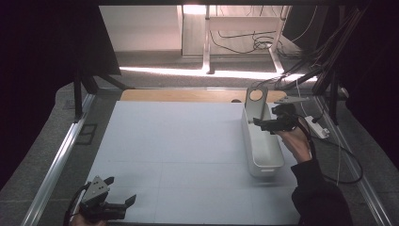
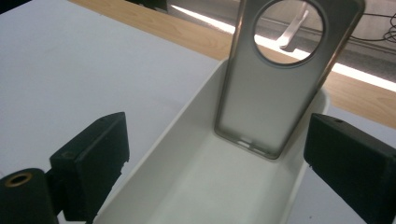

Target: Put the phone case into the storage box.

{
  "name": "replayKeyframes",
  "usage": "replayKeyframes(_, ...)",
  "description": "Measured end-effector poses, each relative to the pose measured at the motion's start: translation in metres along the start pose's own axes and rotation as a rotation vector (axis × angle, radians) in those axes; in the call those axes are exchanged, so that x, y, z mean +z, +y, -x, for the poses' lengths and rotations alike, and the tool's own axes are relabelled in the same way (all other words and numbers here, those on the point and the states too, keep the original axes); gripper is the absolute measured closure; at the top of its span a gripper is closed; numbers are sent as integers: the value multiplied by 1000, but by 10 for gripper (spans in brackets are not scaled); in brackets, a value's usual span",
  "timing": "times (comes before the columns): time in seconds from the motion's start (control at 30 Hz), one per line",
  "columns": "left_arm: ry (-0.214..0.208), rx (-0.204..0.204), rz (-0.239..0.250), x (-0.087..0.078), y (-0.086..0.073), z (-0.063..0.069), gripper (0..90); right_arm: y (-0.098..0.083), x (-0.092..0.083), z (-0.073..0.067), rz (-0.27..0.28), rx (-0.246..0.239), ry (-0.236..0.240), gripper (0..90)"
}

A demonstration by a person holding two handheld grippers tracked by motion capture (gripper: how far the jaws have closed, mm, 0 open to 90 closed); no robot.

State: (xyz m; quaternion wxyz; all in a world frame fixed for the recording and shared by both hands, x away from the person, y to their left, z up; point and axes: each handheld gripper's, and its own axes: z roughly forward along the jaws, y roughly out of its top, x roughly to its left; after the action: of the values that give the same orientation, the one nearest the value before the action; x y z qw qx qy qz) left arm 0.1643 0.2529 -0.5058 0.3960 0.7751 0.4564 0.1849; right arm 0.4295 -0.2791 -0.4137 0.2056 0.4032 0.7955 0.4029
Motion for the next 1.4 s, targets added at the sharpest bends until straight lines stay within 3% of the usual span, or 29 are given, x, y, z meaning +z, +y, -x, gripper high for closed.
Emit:
replayKeyframes(0.37,-5,-1,3,-1,0,-1,0,-15,-3,-10,-59,22,15,0)
replayKeyframes(0.7,-11,-4,6,-1,-1,-1,0,-25,-16,-18,-49,48,26,0)
replayKeyframes(1.4,-33,-25,7,-1,-1,-4,0,-47,-42,-40,-72,32,12,0)
